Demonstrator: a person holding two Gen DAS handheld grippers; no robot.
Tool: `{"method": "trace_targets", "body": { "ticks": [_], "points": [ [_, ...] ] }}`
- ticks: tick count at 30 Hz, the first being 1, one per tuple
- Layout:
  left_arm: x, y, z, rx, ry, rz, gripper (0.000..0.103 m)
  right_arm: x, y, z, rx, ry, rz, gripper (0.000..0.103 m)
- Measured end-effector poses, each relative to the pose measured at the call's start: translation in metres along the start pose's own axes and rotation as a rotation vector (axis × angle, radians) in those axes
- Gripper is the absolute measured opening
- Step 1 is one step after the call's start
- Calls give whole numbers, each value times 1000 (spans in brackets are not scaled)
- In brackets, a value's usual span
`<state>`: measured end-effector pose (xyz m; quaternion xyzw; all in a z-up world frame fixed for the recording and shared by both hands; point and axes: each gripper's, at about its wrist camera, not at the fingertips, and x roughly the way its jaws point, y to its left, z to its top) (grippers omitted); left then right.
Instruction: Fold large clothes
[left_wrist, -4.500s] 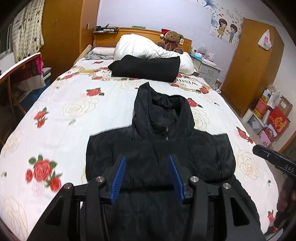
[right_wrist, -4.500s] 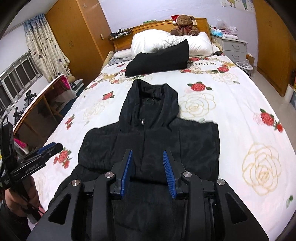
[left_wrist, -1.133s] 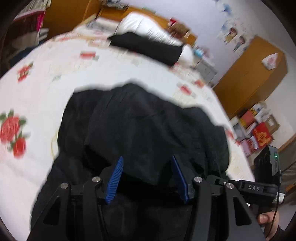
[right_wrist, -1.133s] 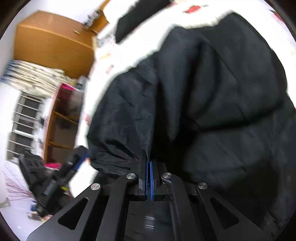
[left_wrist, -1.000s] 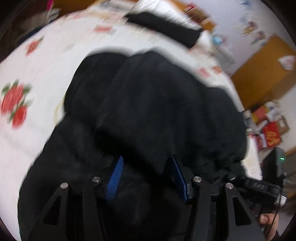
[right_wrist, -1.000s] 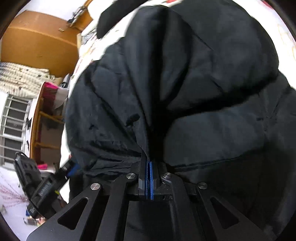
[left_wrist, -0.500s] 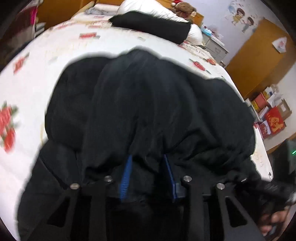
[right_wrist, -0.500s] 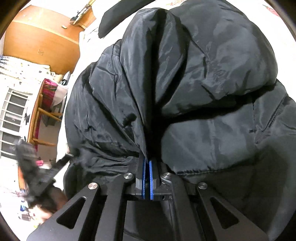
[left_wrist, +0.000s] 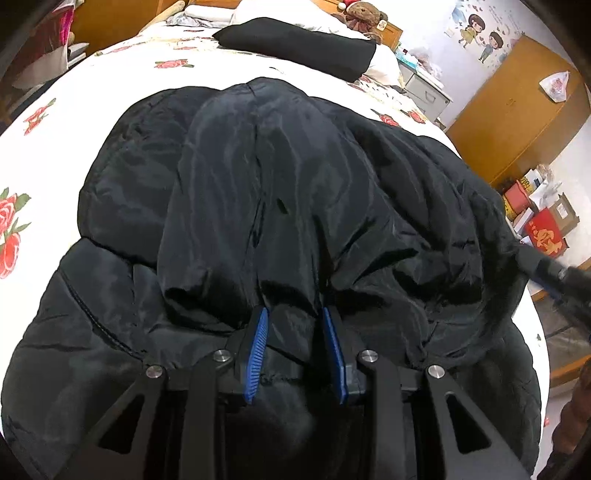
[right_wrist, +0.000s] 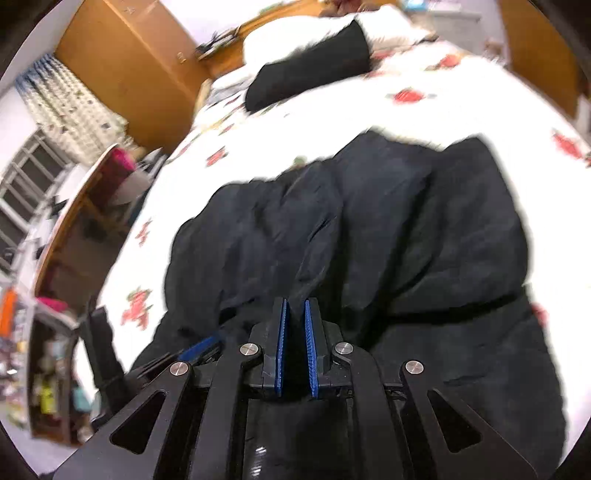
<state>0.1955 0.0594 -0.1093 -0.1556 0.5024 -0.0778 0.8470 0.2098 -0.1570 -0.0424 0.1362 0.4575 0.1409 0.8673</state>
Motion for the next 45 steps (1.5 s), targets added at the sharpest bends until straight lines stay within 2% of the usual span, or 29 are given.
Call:
{"method": "trace_targets", "body": {
  "ticks": [4,6,9,12,13,14,15,17,21,25,27,29,32,35,37,40,42,43,44,45],
  "points": [
    [0,5,-1,-2,2,-6,34,-34,-7,9,-30,-139,-119,10],
    [1,3,-1,5,-1,2,34,-34,-8,11,-26,-150,-120,10],
    [1,1,0,11,-3,9,34,-10,-3,7,-38,-71,0,10],
    [6,-7,1,8,-2,5,34,32,5,-9,-107,41,-7,10],
    [6,-7,0,6,-3,2,34,45,0,-14,-97,74,-45,10],
    [5,-6,-1,5,-4,-2,34,60,-16,-21,-62,116,-102,0],
    [6,-5,-2,6,-5,-5,34,67,-29,-26,-25,133,-101,0],
    [8,-2,-6,13,-5,-12,34,77,-50,-32,48,145,-65,0],
    [14,-1,-7,20,-6,2,34,89,-52,-30,32,155,-78,0],
    [7,-4,-4,21,10,13,34,82,-60,-23,80,172,-23,0],
    [-9,-8,-4,33,20,22,33,63,-60,-18,75,156,-9,1],
    [-31,-10,-7,43,-6,9,33,45,-53,-16,57,123,-12,2],
    [-63,-20,3,86,-91,11,33,10,-43,2,13,11,1,3],
    [-73,-32,36,115,-177,22,34,5,-34,26,-12,-59,9,6],
    [-62,-35,68,114,-225,57,34,18,-24,44,-40,-80,-5,6],
    [-29,-23,102,92,-243,128,34,46,-32,71,-27,-92,-32,6],
    [0,-7,104,44,-194,184,34,73,-53,74,16,-72,-106,6],
    [14,6,98,18,-171,180,35,81,-74,70,53,-56,-121,5],
    [24,17,88,9,-175,177,35,87,-85,67,83,-43,-117,0],
    [27,23,80,9,-194,172,35,97,-101,58,116,-38,-93,0]
  ]
}}
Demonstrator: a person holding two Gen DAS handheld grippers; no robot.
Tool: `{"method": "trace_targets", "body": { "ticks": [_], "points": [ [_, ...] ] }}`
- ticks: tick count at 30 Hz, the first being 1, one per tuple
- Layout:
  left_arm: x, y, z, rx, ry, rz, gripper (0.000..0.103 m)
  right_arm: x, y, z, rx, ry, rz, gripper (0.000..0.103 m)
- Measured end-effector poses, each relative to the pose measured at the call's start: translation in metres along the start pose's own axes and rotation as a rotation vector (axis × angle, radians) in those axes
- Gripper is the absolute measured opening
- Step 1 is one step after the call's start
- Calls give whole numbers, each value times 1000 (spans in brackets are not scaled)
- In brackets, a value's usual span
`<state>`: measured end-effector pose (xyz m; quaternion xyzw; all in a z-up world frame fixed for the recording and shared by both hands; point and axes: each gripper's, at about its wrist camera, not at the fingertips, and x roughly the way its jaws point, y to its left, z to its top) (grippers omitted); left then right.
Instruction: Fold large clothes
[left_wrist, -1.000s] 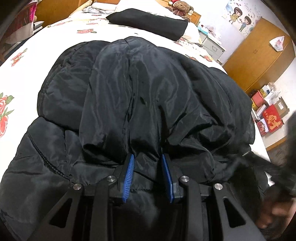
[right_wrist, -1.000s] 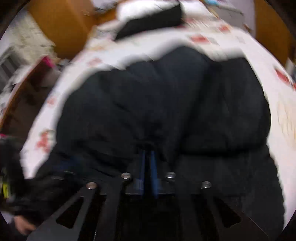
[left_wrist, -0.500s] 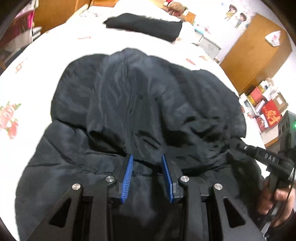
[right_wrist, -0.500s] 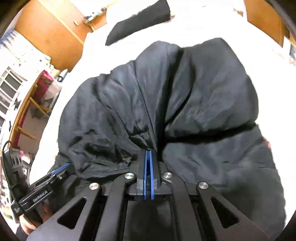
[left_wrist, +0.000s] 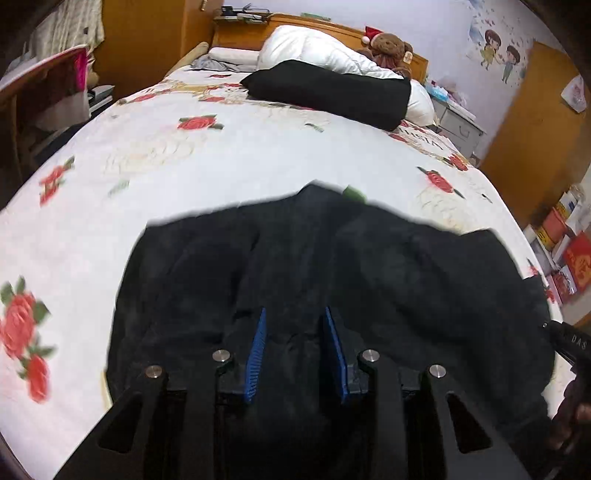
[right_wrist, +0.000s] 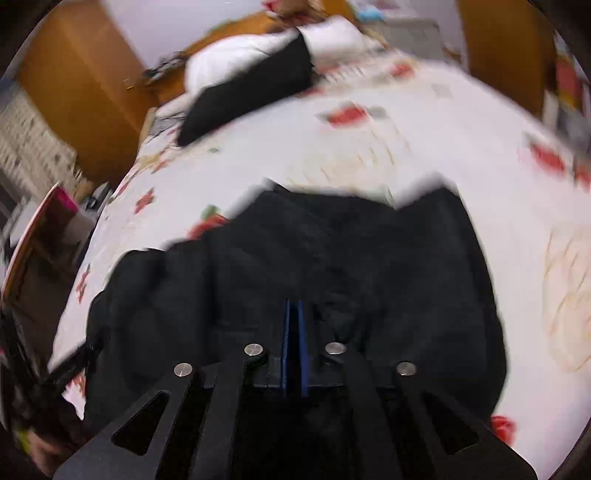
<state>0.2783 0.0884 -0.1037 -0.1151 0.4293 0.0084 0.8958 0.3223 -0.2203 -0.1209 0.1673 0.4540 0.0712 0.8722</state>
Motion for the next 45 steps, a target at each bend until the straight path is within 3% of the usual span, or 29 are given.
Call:
{"method": "trace_targets", "body": {
  "ticks": [3,8,10,13,15,18,19,22,32,37,45],
  "points": [
    [-3,7,-18,-13,-50,-18,35,2,-6,-11,-27,-34,16,0],
    [-28,6,-6,-41,-24,-29,34,-32,14,4,-24,-30,7,2],
    [-55,5,-8,-52,-57,-79,34,-68,35,-3,-84,-81,68,2],
    [-84,-4,-25,-12,-86,-153,34,-92,64,-28,-188,-54,159,2],
    [-83,-15,-42,33,-47,-176,34,-82,73,-47,-230,24,179,2],
    [-53,-21,-68,65,79,-129,34,-35,58,-73,-213,186,92,2],
    [-45,-20,-71,62,101,-122,33,-27,53,-77,-201,203,81,0],
    [-38,-20,-71,52,113,-117,33,-13,34,-84,-127,223,111,0],
    [-29,-33,-64,88,140,-60,33,-5,54,-78,-173,252,48,0],
    [-67,-50,-62,127,103,-18,33,-60,70,-79,-204,183,31,3],
    [-146,-51,-82,139,14,-15,33,-152,76,-102,-250,49,42,9]
  ]
}}
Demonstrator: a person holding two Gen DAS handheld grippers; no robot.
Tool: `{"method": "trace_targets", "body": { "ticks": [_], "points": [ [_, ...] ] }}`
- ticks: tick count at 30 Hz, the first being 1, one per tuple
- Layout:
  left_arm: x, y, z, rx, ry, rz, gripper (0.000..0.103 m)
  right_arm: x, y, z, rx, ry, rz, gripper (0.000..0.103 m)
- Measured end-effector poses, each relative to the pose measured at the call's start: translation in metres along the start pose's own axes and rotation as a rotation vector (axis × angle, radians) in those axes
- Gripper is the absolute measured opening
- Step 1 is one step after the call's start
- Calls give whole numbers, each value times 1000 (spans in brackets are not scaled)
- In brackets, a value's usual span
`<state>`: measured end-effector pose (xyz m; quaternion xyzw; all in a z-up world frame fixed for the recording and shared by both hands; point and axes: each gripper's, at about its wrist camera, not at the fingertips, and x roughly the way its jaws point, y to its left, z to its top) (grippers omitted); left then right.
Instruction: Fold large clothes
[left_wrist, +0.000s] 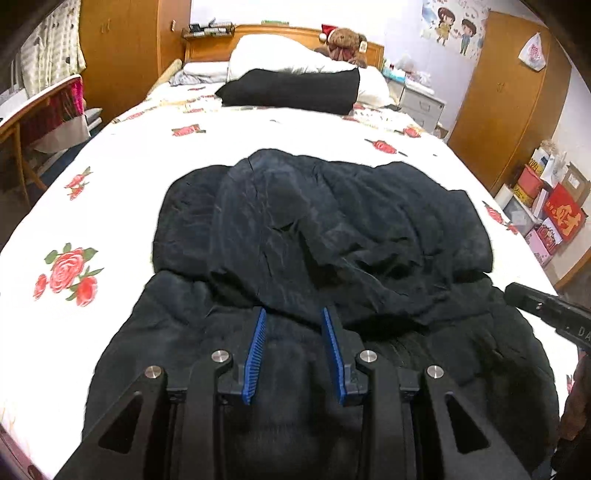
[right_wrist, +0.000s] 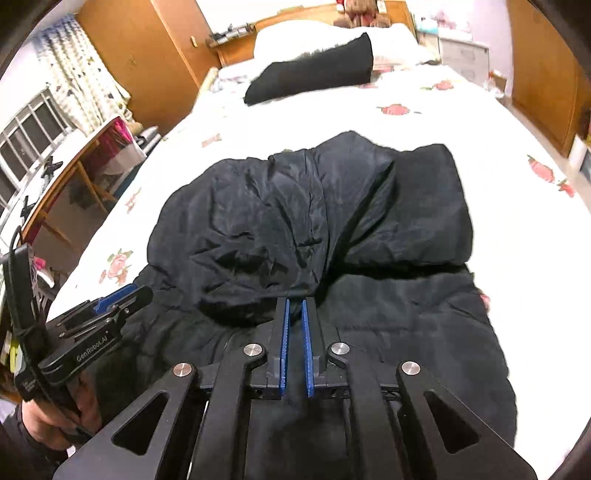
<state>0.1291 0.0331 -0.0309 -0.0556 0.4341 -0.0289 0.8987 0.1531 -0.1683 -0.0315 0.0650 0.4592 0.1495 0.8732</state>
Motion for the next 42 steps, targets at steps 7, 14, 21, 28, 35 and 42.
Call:
{"method": "trace_targets", "body": {
  "ticks": [7,14,21,28,35,42],
  "points": [
    [-55,2,-21,27,-60,3,33,-65,11,-30,-48,-84,-18,9],
    [-97,2,-38,61,-101,1,34,-97,9,-61,-54,-122,-28,9],
    [-122,6,-57,67,-127,14,39,-119,-2,-89,-36,-148,-47,36],
    [-124,22,-75,41,-114,29,42,-127,-34,-106,42,-146,-58,37],
    [-119,58,-89,-15,-99,74,48,-118,-71,-115,137,-106,-88,37],
    [-105,95,-100,-87,-48,93,54,-106,-110,-123,231,-65,-85,65]
  ]
}}
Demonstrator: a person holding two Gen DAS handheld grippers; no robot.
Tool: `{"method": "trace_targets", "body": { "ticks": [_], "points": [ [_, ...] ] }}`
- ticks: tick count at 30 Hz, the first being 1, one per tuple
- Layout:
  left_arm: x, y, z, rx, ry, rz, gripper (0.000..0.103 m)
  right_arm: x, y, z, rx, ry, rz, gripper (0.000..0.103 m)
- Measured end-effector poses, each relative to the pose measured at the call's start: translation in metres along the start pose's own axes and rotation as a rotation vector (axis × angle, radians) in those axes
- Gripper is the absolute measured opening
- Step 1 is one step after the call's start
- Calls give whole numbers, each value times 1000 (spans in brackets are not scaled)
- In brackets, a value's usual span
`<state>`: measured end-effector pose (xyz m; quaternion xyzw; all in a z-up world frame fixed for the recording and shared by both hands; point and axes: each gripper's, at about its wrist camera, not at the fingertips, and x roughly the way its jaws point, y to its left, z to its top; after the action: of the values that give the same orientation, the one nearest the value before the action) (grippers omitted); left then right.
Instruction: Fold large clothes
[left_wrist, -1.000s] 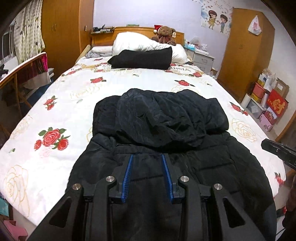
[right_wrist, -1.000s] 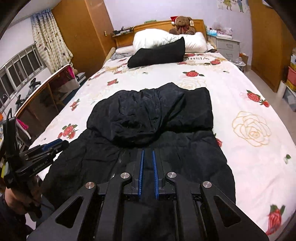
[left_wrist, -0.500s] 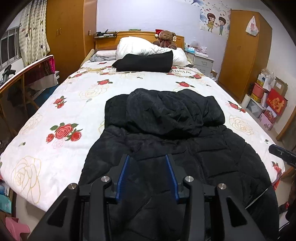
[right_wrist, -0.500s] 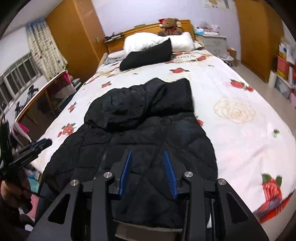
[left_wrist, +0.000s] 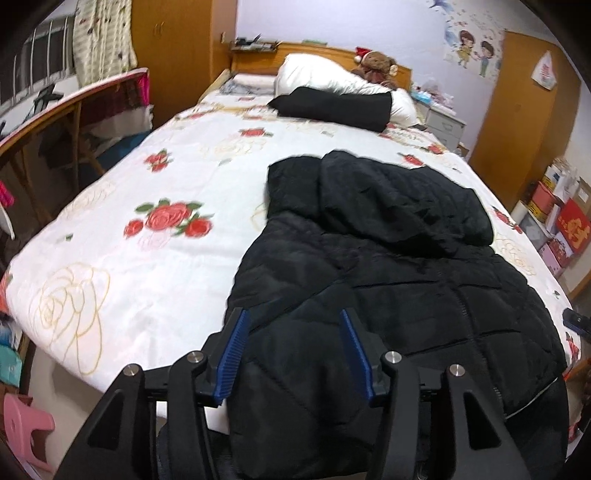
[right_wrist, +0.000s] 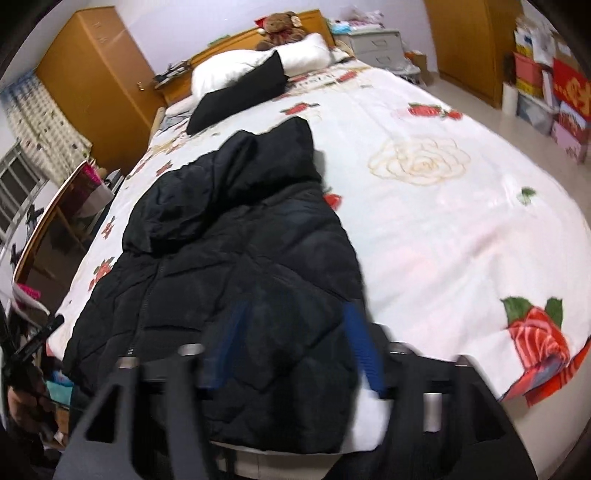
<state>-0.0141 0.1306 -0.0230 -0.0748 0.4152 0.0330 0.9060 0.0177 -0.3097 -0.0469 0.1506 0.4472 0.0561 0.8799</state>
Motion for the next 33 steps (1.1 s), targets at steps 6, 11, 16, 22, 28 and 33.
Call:
{"method": "trace_targets", "body": {
  "ticks": [6,11,16,22,28,33],
  "points": [
    [26,27,-8,-65,87,22,55,14,-22,-5,61,61,13,65],
    [41,36,-18,-105,141,19,58,30,-29,-12,101,136,50,65],
    [42,27,-25,-97,167,-29,58,34,-25,-16,90,169,72,65],
    [41,15,-31,-70,171,-15,59,37,-17,-22,66,215,88,65],
    [41,16,-34,-83,201,-14,45,38,-16,-25,69,260,101,39],
    [27,14,-25,-99,158,-53,20,28,-16,-21,93,232,168,16]
  ]
}}
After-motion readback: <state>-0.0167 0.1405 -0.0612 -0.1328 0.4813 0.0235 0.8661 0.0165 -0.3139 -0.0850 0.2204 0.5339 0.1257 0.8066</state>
